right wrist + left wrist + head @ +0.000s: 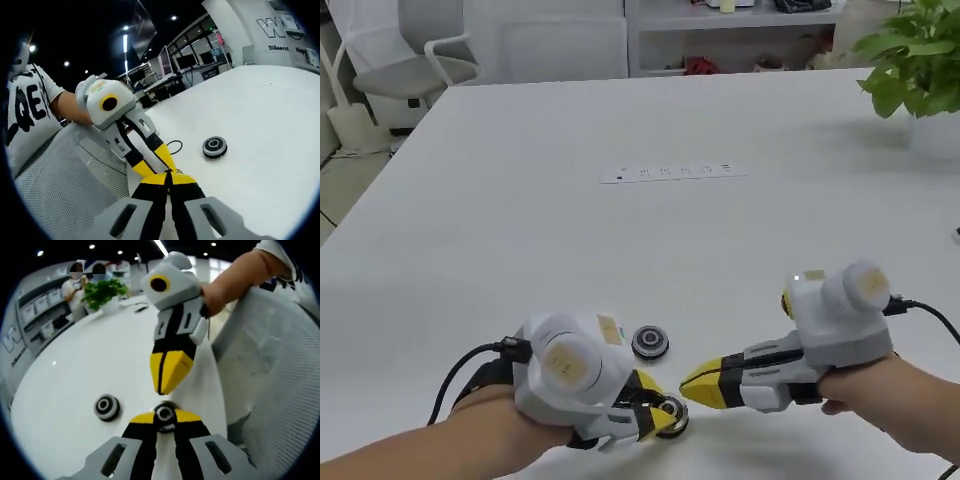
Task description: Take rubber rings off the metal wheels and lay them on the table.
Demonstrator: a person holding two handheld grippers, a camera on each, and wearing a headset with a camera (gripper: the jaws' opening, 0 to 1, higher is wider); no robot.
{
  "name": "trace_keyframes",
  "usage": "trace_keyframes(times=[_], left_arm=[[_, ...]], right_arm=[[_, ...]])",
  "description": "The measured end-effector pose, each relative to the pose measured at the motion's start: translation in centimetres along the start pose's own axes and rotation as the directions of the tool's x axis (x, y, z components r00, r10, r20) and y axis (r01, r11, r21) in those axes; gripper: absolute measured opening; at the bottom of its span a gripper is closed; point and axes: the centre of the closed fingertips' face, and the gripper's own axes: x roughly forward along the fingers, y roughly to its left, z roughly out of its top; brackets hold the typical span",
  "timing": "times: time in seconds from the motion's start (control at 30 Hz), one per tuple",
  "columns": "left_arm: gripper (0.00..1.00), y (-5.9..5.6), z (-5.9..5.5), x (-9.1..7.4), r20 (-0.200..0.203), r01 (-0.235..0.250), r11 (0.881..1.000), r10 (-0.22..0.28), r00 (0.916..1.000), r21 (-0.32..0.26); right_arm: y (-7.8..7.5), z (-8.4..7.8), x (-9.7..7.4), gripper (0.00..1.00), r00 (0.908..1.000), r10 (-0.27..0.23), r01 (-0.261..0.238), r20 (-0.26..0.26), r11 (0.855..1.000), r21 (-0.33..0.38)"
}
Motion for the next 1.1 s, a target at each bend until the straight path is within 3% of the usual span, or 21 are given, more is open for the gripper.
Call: trace_keyframes(times=[0.23,0.43,0.6,0.77,1.1], left_arm=[[0.12,-0.1,0.0,0.0,0.0,-0.004,1.0,0.004,1.0,0.002],[0.12,0.0,0.0,0.1,0.002,-0.005,1.0,0.005,1.0,0.002],[0.12,0.0,0.0,0.1,0.003,-0.005,1.0,0.005,1.0,0.001],[0.12,0.0,0.0,0.1,0.003,-0.007,1.0,0.007,1.0,0.002],[0.12,0.0,0.0,0.1,0.005,-0.009,1.0,0.009,0.9999,0.0]], right_arm=[[-0.8,-0.9,-0.3,0.0,0.9988,-0.024,0.021,-0.042,0.997,-0.071],[-0.7,-2.5,-0.1,0.1,0.993,-0.022,0.005,-0.116,0.989,-0.145],[-0.6,-3.2,0.5,0.17,0.9886,-0.023,-0.005,-0.148,0.983,-0.185],[-0.8,-3.2,1.1,0.21,0.9872,-0.039,0.004,-0.155,0.975,-0.222],[-1.0,-3.1,1.8,0.24,0.9885,-0.053,0.02,-0.142,0.974,-0.227]])
